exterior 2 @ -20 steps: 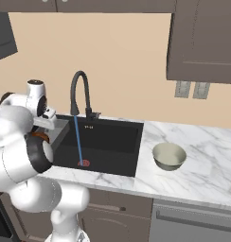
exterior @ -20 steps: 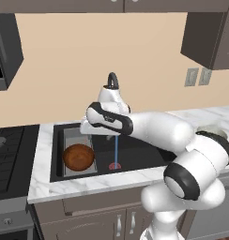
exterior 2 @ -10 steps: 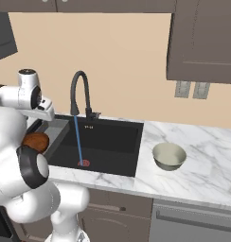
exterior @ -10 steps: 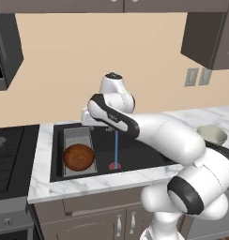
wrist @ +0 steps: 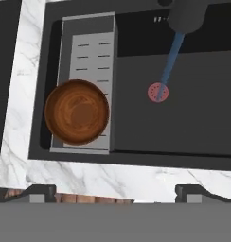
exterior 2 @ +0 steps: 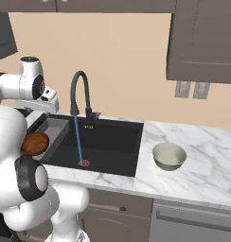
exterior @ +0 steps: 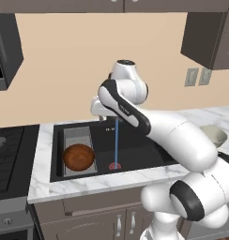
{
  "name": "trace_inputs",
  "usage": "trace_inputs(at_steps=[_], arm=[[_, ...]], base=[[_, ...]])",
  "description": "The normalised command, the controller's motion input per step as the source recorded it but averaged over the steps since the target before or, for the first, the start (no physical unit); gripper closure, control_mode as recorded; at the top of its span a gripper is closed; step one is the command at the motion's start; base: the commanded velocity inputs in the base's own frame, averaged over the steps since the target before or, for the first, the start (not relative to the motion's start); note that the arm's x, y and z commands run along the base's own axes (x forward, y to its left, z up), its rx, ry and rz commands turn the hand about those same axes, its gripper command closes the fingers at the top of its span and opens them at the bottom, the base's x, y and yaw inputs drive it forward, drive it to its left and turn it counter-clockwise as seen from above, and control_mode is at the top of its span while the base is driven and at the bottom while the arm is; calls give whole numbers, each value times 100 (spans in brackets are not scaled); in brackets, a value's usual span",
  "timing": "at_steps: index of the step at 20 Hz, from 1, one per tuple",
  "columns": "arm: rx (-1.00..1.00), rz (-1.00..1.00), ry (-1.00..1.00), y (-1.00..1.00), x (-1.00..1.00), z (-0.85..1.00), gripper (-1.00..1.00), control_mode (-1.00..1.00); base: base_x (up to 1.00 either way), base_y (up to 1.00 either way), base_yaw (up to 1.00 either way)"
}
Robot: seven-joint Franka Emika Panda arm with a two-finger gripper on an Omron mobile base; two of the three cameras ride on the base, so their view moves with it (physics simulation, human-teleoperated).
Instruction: Rinse each bowl for a few seconds and place them down in the sink or on the counter.
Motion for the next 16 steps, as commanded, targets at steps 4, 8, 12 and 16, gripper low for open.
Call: trace_inputs(at_steps=[4,8,12,16], arm=[[-1,0,0,-40,-25,31,-100,-100],[-1,0,0,-41,-20,32,-100,-100],[0,-1,0,-40,-20,27,-100,-100],[-2,-5,0,-34,-20,14,-100,-100]], base=[[0,0,0],[0,0,0],[0,0,0],[0,0,0]])
